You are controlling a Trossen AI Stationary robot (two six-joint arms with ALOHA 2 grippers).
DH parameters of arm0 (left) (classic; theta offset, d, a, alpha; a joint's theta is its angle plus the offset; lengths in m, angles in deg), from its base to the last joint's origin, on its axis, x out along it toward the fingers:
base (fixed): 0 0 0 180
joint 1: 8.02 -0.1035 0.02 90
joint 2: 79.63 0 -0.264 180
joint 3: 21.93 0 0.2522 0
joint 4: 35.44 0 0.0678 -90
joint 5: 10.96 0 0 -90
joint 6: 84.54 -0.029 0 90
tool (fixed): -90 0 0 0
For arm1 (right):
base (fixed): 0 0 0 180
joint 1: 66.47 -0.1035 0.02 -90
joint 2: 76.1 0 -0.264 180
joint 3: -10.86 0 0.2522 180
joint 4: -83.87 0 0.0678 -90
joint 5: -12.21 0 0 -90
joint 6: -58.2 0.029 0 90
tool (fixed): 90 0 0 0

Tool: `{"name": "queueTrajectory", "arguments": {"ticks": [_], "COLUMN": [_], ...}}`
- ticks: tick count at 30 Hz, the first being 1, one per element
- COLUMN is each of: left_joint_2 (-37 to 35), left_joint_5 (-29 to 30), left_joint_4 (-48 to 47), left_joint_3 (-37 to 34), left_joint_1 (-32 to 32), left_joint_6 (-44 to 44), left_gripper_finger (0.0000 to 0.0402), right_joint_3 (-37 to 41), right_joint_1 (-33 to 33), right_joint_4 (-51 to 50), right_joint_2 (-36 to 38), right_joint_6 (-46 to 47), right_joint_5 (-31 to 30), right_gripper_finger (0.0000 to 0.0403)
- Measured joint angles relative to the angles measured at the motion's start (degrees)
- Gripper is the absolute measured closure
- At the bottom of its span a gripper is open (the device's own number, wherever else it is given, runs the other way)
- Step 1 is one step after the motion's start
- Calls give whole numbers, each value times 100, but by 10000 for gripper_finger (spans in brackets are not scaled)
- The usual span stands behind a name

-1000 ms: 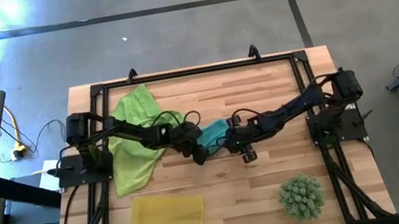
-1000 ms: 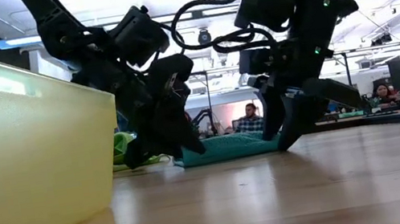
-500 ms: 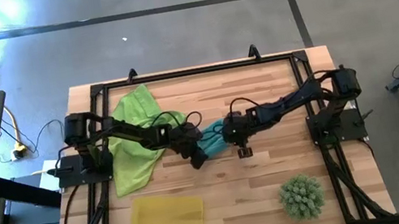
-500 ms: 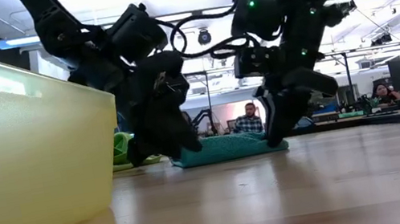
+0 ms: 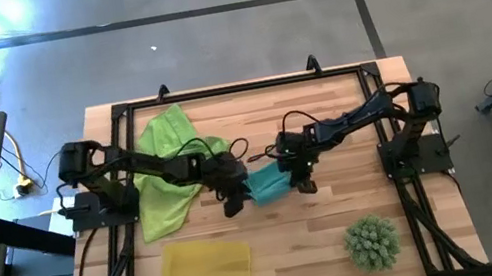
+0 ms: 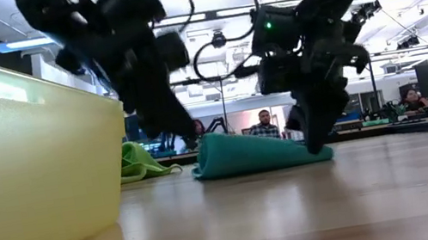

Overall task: Roll microfiber towels into tight, uniform cylinder then place into a basket
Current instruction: Roll the blue microfiber towel

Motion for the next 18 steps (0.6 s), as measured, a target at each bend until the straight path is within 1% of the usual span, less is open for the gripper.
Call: {"name": "queueTrajectory", "arguments": {"ticks": [3, 5, 7, 9, 12, 15, 18], "left_joint_2": [-112, -108, -79, 20, 152, 312, 576], "left_joint_5": [75, 386, 876, 1496, 2386, 2824, 3067], "left_joint_4": [176, 326, 593, 885, 1109, 1146, 1281], "left_joint_3": [3, 2, 2, 13, 10, 15, 19], "left_joint_1": [284, 526, 785, 1020, 1264, 1308, 1301], "left_joint_6": [-457, -869, -1277, -1607, -1816, -1811, -1814], "left_gripper_finger": [293, 293, 292, 288, 279, 265, 255], "right_joint_3": [7, 7, 7, 7, 4, 4, 0], "right_joint_1": [185, 297, 378, 431, 440, 439, 439], "right_joint_4": [-45, -57, -59, -59, -59, -40, 10], "right_joint_2": [-14, -14, -14, -14, -11, -9, -4], "right_joint_6": [174, 282, 389, 432, 433, 551, 584], "right_joint_5": [547, 715, 736, 736, 733, 720, 719], "right_gripper_finger": [402, 402, 402, 403, 403, 403, 403]}}
